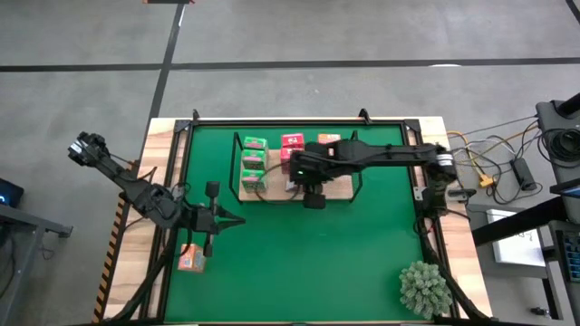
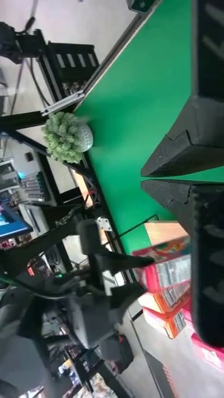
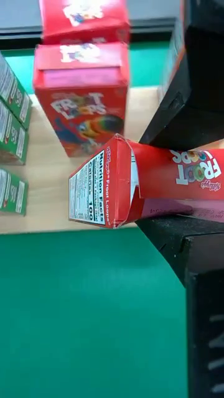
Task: Stack cereal on shelf
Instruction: Put the red cereal box on the shelf aligned with the other red cereal boxes
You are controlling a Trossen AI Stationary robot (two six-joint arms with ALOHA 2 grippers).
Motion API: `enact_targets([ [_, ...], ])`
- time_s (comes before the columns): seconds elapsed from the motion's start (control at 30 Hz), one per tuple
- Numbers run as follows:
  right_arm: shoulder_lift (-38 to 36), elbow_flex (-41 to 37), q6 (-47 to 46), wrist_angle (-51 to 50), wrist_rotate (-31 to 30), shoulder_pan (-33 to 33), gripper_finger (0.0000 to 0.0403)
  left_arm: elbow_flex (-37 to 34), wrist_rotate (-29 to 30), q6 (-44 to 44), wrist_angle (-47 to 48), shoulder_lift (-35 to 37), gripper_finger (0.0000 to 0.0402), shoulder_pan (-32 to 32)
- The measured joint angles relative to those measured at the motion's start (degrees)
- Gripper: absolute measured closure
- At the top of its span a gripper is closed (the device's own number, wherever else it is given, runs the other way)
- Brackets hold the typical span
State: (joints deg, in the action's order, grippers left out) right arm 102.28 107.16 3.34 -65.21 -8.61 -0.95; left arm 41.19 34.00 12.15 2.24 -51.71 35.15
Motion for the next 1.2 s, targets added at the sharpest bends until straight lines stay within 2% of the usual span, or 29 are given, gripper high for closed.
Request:
enact_targets([
  [0.3, 10.04, 10.9, 5.44, -4.32, 0.04, -1.24, 0.0263, -0.94, -0.02, -0.88, -0.13, 1.06, 0.04, 0.01],
  [0.47, 12.81, 13.38, 5.72, -5.05, -0.34, -1.24, 0.0234, -0.94, -0.04, -1.28, -0.15, 0.86, 0.04, 0.03],
  [0.77, 13.09, 13.53, 4.92, -4.42, -0.58, -2.21, 0.017, -0.94, -0.04, -1.28, -0.15, 0.81, 0.04, -0.01],
  [0.97, 13.01, 13.54, 4.94, -4.42, -0.56, -2.7, 0.0161, -0.89, -0.07, -1.28, -0.15, 0.81, 0.04, -0.01],
  [1.2, 12.99, 13.54, 5.63, -4.84, -0.53, -2.73, 0.0169, -0.87, -0.08, -1.3, -0.15, 0.81, 0.04, -0.01],
])
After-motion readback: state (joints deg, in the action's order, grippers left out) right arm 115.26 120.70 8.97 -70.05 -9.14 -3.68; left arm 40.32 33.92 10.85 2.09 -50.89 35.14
